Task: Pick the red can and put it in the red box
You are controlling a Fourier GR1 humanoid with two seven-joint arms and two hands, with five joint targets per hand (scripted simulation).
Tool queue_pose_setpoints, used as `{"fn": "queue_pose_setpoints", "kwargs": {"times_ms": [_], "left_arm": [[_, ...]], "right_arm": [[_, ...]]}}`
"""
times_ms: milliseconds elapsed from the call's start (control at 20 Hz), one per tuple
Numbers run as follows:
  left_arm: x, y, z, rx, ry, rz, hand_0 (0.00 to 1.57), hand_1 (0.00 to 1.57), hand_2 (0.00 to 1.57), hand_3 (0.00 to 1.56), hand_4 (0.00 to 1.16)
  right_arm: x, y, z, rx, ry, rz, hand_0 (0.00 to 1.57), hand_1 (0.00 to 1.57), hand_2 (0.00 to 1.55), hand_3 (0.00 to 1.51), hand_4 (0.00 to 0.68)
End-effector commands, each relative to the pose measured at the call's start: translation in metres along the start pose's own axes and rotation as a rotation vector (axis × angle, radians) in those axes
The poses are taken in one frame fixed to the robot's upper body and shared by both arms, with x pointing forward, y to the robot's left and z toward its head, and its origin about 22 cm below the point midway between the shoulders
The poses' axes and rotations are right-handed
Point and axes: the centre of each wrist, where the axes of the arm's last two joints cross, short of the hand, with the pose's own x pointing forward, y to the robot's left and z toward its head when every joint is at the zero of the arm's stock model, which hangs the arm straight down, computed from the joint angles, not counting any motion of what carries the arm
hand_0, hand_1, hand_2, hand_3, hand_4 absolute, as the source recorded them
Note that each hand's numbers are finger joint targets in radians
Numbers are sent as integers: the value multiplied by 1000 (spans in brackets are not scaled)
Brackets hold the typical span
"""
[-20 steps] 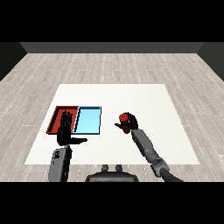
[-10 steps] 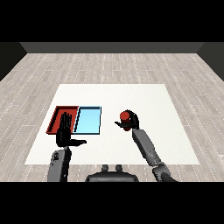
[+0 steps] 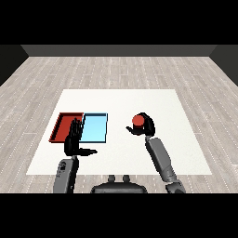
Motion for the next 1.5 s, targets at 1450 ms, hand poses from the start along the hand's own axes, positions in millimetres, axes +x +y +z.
{"fn": "queue_pose_setpoints", "kwargs": {"times_ms": [1450], "left_arm": [[-31,-92,-27,-185,254,-3,0,0,0,0,0]], "right_arm": [[57,67,4,71,-285,-69,1451,1451,1442,1395,651]]}}
